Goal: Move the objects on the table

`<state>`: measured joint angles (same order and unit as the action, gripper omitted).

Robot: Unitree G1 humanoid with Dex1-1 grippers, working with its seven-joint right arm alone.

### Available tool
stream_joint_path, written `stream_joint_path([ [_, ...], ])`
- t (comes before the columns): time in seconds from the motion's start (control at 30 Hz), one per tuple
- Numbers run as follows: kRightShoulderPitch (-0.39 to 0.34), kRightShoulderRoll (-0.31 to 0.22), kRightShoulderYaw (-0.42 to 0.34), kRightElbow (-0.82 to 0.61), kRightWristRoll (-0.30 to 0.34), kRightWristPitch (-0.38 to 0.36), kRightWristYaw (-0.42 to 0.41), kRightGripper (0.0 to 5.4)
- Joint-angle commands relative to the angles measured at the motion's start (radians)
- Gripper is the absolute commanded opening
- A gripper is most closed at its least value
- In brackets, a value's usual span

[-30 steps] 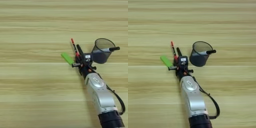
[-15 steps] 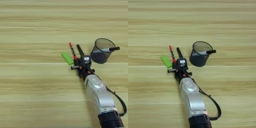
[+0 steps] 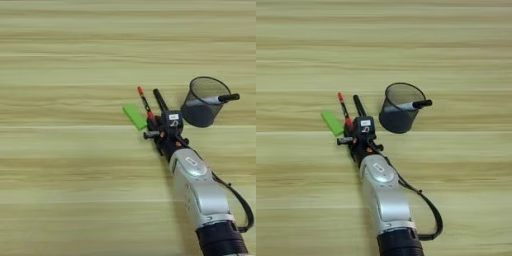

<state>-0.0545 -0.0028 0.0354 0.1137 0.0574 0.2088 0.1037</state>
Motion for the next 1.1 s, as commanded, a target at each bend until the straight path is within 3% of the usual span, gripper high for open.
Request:
stream_joint_path([
  [0.03,-0.048,-0.007,0.001,-0.041,-0.016,-0.025,-0.011,1.75],
  [0.53,-0.04,-0.033,0.055,-0.104,-0.168,-0.172,-0.074,3.36],
  [1.1,-0.017,0.015,0.122,-0.17,-0.126,-0.175,-0.006,5.36],
])
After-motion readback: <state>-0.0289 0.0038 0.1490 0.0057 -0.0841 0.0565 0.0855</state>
